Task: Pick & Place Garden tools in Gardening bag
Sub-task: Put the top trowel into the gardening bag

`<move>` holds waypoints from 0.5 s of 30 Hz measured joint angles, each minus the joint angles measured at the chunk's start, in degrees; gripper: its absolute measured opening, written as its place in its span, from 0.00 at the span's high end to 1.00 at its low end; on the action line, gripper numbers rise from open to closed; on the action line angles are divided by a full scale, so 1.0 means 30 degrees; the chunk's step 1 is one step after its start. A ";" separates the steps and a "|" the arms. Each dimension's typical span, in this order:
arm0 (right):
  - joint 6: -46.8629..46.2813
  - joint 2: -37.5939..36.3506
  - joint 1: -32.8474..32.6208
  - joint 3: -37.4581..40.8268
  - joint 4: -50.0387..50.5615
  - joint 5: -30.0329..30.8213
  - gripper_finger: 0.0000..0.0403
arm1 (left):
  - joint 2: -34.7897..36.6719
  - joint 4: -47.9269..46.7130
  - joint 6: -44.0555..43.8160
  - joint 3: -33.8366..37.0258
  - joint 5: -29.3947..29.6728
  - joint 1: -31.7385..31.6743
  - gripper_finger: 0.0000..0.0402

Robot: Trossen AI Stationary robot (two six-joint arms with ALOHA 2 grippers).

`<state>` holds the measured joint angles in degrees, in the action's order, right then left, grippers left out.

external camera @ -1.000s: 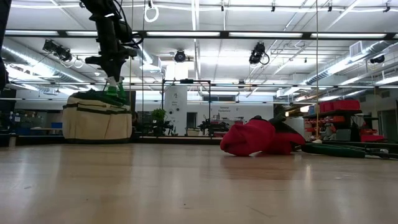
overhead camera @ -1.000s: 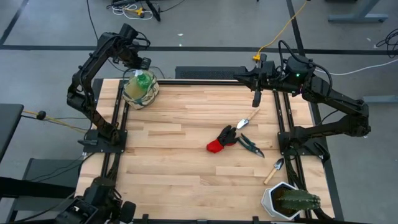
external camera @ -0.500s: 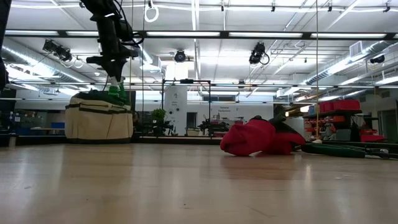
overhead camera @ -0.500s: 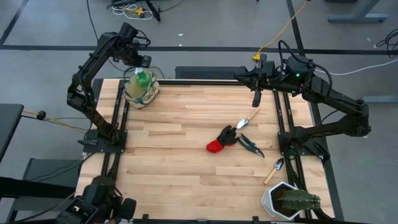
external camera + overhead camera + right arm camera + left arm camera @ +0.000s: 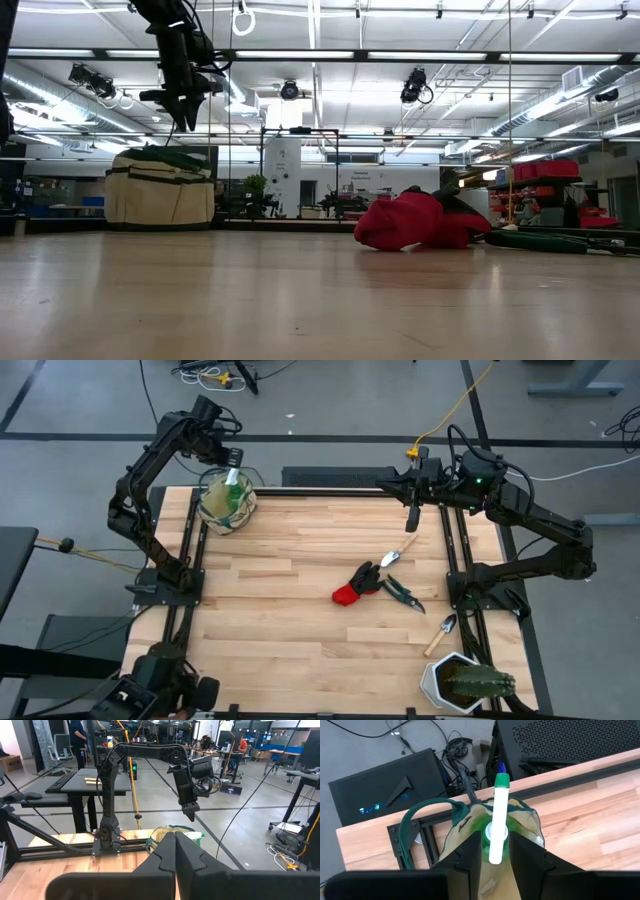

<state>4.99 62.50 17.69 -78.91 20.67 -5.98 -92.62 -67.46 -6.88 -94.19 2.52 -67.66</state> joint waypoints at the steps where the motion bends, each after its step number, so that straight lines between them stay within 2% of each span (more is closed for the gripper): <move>1: 0.0000 0.0000 0.0006 0.0000 0.0000 0.0019 1.00 | 0.0000 0.0000 0.0035 0.0000 -0.0069 0.0000 0.74; 7: -0.0049 0.0000 0.0007 0.0000 0.0000 0.0364 1.00 | 0.0333 -0.0004 0.0601 0.0000 -0.2182 0.0445 0.74; 15: -0.0007 0.0000 0.0000 0.0000 0.0000 0.0468 1.00 | 0.2060 0.0360 0.1218 0.0000 -0.1555 0.2507 0.74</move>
<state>4.97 62.50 17.69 -78.91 20.67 -4.57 -86.44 -66.38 -3.23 -94.19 -2.14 -60.14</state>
